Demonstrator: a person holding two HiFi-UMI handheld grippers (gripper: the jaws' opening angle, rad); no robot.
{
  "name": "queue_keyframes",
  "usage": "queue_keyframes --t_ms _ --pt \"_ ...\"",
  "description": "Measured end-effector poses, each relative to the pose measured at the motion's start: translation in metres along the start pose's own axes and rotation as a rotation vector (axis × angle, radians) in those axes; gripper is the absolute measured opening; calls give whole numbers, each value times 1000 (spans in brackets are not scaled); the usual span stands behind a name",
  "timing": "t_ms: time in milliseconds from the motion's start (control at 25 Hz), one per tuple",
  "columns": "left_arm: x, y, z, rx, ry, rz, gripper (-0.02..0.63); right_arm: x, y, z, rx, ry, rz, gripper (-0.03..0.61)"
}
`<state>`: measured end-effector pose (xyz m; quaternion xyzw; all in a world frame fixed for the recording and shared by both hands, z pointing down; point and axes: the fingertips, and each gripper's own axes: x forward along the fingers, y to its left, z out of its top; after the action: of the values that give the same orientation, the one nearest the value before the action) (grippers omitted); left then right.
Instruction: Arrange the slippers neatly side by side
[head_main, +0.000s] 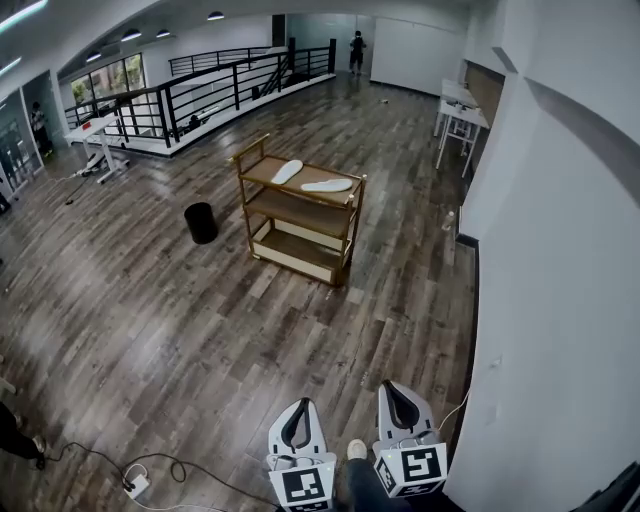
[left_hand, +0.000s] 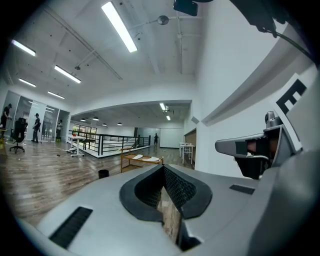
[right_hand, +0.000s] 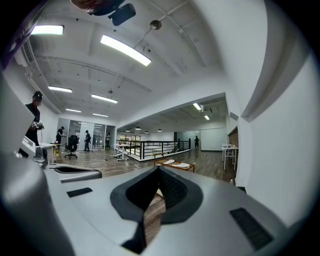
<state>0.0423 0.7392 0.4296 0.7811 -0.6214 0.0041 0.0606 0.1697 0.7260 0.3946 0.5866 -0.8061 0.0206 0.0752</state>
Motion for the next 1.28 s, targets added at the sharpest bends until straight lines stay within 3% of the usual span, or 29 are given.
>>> queue_keyframes --t_ms 360,800,1280 --pt "77 5 7 21 7 47 2 72 -39 1 22 -2 41 -2" --pt "183 -27 24 39 -1 68 2 156 -104 11 35 -4 118 -2" --pt "229 -33 22 36 15 110 2 201 -135 10 65 -12 153 -2"
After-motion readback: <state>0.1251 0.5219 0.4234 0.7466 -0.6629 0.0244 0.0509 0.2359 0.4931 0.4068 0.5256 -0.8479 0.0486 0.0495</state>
